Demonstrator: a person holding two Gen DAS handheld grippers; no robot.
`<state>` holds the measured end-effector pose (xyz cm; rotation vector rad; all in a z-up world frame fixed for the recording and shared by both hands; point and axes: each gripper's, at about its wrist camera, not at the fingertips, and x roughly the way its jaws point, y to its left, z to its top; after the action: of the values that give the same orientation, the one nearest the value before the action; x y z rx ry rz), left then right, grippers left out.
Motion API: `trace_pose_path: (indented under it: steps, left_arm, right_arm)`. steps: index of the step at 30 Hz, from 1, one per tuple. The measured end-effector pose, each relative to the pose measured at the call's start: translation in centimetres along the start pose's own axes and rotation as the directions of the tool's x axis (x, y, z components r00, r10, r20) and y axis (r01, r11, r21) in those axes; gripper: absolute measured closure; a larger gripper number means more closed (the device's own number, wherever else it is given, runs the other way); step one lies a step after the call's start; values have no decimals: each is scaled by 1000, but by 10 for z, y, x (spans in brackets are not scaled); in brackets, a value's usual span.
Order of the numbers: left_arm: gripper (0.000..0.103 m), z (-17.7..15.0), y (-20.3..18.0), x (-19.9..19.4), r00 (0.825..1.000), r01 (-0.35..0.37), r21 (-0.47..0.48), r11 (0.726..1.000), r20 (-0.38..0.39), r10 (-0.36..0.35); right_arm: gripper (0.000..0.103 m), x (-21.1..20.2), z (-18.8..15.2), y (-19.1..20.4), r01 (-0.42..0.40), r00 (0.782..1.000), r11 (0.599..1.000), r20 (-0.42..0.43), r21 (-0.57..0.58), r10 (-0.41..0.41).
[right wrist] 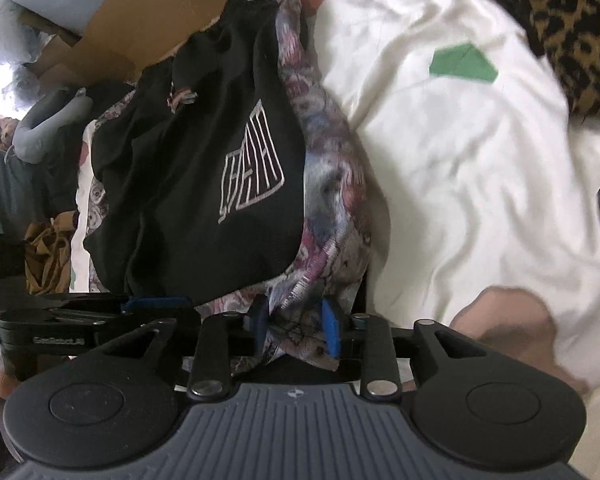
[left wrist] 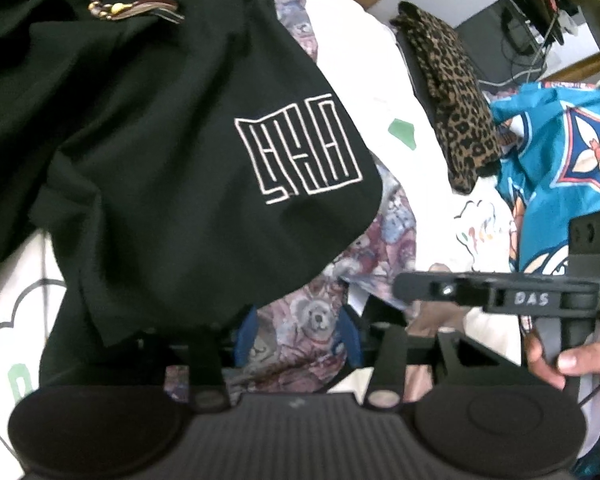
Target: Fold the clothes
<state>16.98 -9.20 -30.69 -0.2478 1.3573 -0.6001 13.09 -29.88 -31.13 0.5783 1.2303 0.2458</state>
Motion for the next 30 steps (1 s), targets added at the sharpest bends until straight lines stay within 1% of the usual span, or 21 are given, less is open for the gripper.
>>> trace_pose_path:
  steps: [6,8,10,13,18,21,25,30]
  left_arm:
    - [49,1,-7,3,1000,-14,34,999,4,14]
    - [47,3,-9,5,1000,-23,48,999,7,23]
    - [47,6,-12,8,1000,-30,57,998,7,29]
    - [47,8,-15,10,1000,-27,66,997,7,26]
    - [47,8,-19,11,1000,-29,92,995,11,28]
    - [47,8,-23,13,999,-35,114,993,18,33]
    - [46,10,-25,18,1000,-30,115,993,7,30]
    - [46,8,-33,25,1000,-11,156,988,-8,12]
  right_arm:
    - [71,21,-9,-12,-3,999,998,-33,62,5]
    - [66,20,-9,-13,-5,999,997,-31,72,7]
    - [64,15,-9,-14,-7,1000,997,-25,75,9]
    - [57,4,-8,-13,-10,1000,998,0,65,10]
    - [57,-3,-5,-20,-1,1000,997,22,82,-1]
    - [57,0,-6,-24,22,1000,995,18,96,-24]
    - [57,4,-9,-30,49,999,991,-1,123,-49]
    - [57,4,-10,-35,40,999,990,-6,134,-39]
